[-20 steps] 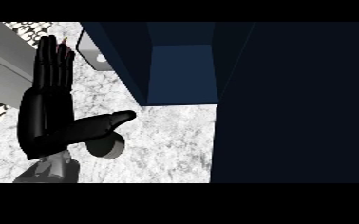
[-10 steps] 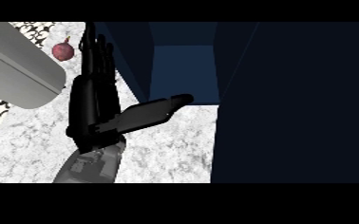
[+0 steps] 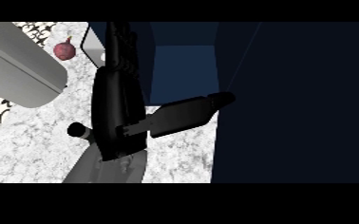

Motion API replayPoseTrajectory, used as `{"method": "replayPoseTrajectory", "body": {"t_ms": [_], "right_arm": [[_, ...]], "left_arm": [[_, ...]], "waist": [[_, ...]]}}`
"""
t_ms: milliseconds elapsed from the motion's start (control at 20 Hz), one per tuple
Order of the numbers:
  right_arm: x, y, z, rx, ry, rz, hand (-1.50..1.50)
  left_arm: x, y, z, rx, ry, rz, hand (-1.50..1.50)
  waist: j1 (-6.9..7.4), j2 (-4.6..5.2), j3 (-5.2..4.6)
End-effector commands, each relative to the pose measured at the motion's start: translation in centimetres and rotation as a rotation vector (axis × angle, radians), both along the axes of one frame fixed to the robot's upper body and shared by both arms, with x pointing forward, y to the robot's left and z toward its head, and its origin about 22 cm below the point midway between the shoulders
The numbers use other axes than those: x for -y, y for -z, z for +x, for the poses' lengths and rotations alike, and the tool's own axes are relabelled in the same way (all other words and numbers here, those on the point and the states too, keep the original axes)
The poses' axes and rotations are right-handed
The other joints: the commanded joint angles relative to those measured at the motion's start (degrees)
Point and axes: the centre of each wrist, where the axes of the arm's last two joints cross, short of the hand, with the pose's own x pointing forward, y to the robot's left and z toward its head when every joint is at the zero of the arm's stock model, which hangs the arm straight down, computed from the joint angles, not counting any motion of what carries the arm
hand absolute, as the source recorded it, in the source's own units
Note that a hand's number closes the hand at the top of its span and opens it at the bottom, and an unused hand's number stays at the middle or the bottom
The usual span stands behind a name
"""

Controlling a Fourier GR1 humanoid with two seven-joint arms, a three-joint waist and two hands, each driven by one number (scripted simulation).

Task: Pick up the wine, place it into the cabinet and close the cabinet

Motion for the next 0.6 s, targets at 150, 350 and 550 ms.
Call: {"method": "replayPoseTrajectory", "body": {"t_ms": [150,350,550], "right_arm": [[0.3,-2.9,-3.3,0.027,0.012,0.007,-1.5],[0.7,-3.4,-3.3,0.037,0.011,0.018,-1.5],[0.4,-3.6,-3.9,0.038,-0.004,0.024,-1.5]], "left_arm": [[2.0,-1.3,-0.9,-0.01,-0.049,-0.034,-1.5],[1.2,-0.9,-2.1,-0.01,-0.063,-0.042,-1.5],[1.0,-2.7,-1.2,-0.007,-0.106,-0.036,-1.5]], "waist": [[-0.04,-0.21,0.02],[0.33,-0.11,-0.01],[-0.14,-0.18,0.0]]}}
